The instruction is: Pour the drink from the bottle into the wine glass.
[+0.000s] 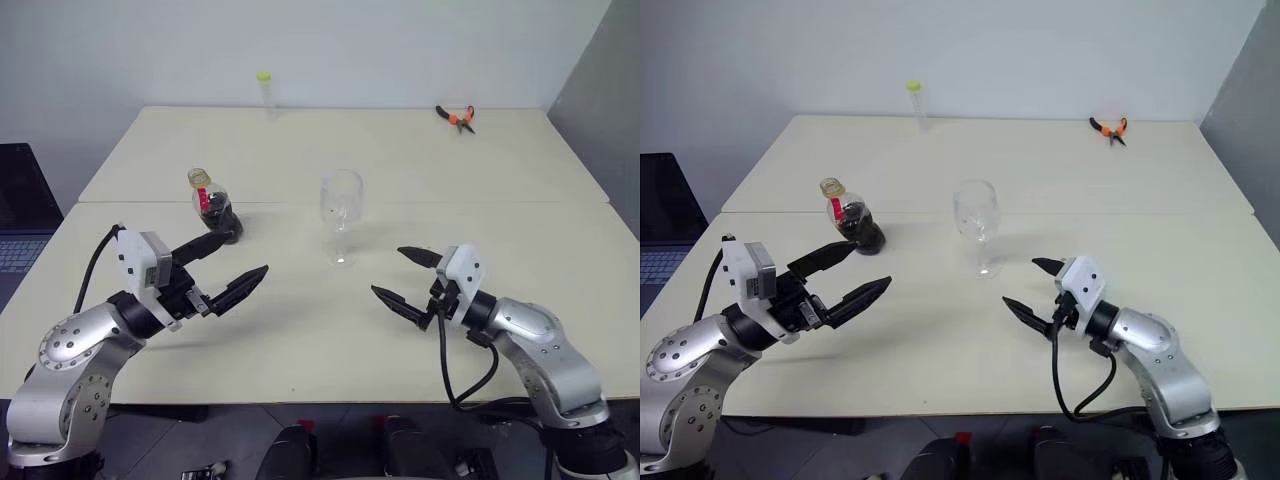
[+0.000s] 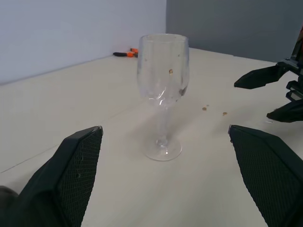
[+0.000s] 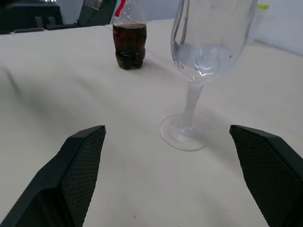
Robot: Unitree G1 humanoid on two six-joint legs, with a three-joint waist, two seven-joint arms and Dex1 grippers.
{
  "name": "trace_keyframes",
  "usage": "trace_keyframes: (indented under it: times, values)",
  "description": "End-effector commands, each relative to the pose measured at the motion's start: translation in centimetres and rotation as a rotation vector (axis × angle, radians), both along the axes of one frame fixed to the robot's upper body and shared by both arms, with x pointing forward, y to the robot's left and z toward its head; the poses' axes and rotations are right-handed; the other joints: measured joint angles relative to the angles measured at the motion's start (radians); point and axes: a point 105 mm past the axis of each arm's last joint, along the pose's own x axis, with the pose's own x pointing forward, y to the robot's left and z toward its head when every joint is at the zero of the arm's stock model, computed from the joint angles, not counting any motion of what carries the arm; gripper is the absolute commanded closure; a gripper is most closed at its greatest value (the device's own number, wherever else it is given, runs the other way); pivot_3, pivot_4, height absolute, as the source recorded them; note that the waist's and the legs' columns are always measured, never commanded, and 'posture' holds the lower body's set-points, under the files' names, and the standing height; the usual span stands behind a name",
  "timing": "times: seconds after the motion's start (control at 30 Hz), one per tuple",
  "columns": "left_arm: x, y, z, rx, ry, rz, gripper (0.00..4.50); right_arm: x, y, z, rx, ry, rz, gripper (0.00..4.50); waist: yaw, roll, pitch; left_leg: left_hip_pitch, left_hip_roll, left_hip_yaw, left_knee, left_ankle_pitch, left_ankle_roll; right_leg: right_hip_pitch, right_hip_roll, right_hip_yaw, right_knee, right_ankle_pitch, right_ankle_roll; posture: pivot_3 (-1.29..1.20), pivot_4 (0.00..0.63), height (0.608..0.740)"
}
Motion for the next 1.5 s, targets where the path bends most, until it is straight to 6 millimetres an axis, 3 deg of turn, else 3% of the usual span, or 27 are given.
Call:
trace_keyframes:
  times: [0.03, 0.13, 0.23, 0.47, 0.6, 0.8, 0.97, 1.37, 1.5]
  values:
    - [1.0, 1.6, -0.3, 0.043, -0.031, 0.156, 0.00, -1.4, 0.5, 3.0, 0.016, -0.065, 0.063, 0.02, 0.001, 0.000, 0.000, 0.000, 0.000, 0.000, 0.000, 0.000, 0.000, 0.000, 0.000, 0.000, 0.000, 0.000, 0.000, 0.00, 0.150, 0.740]
    - [2.7, 3.4, -1.0, 0.085, -0.054, 0.352, 0.00, -2.1, 0.5, 3.5, -0.009, -0.046, 0.096, 0.02, 0.002, 0.000, 0.000, 0.000, 0.000, -0.001, 0.000, 0.000, 0.000, 0.000, 0.000, -0.001, 0.000, 0.000, 0.000, 0.00, 0.150, 0.740]
    - [3.4, 3.9, -1.5, 0.055, -0.077, 0.459, 0.00, -2.2, 0.5, 4.1, -0.013, -0.044, 0.102, 0.02, 0.004, -0.001, -0.001, 0.000, -0.001, -0.001, 0.000, 0.000, 0.000, 0.001, 0.000, -0.001, -0.001, 0.000, 0.000, 0.00, 0.150, 0.740]
    - [5.8, 3.4, -3.6, 0.011, -0.087, 0.581, 0.00, -2.6, 1.1, 5.0, 0.015, -0.033, 0.136, 0.02, 0.006, -0.002, -0.001, -0.001, -0.001, -0.001, 0.000, 0.000, 0.000, 0.001, -0.001, -0.001, -0.001, 0.000, 0.000, 0.00, 0.150, 0.740]
    - [7.4, 4.4, -3.6, -0.015, -0.111, 0.681, 0.00, -2.6, 1.2, 5.0, 0.002, -0.029, 0.138, 0.02, 0.008, -0.002, -0.001, -0.001, -0.001, -0.001, 0.001, 0.000, 0.000, 0.001, -0.001, -0.002, -0.001, 0.000, 0.000, 0.00, 0.150, 0.740]
    - [9.3, 3.6, -4.8, -0.048, -0.025, 0.638, 0.00, -2.5, 1.6, 5.6, 0.010, -0.044, 0.138, 0.02, 0.006, -0.002, -0.001, -0.001, -0.002, -0.001, 0.001, 0.000, 0.000, 0.000, -0.001, -0.001, -0.001, 0.000, 0.000, 0.00, 0.150, 0.740]
    - [10.9, 4.4, -4.1, -0.048, -0.036, 0.643, 0.00, -2.7, 2.1, 6.1, 0.013, -0.055, 0.161, 0.02, 0.006, -0.003, -0.001, -0.001, -0.002, -0.001, 0.001, 0.000, 0.000, 0.000, 0.000, -0.002, 0.000, 0.000, 0.000, 0.00, 0.150, 0.740]
    - [15.0, 4.9, -4.5, -0.051, -0.004, 0.684, 0.00, -2.3, 2.8, 6.4, 0.023, -0.070, 0.166, 0.02, 0.005, -0.003, -0.001, -0.001, -0.002, -0.002, 0.001, 0.000, -0.001, 0.000, 0.000, -0.002, 0.000, 0.000, 0.000, 0.00, 0.150, 0.740]
    - [16.3, 4.6, -4.4, -0.116, 0.027, 0.673, 0.89, -2.2, 2.8, 6.6, 0.028, -0.083, 0.159, 0.00, 0.005, -0.003, -0.001, -0.001, -0.003, -0.002, 0.001, 0.000, 0.000, 0.000, 0.000, -0.002, 0.000, 0.000, 0.000, 0.00, 0.150, 0.740]
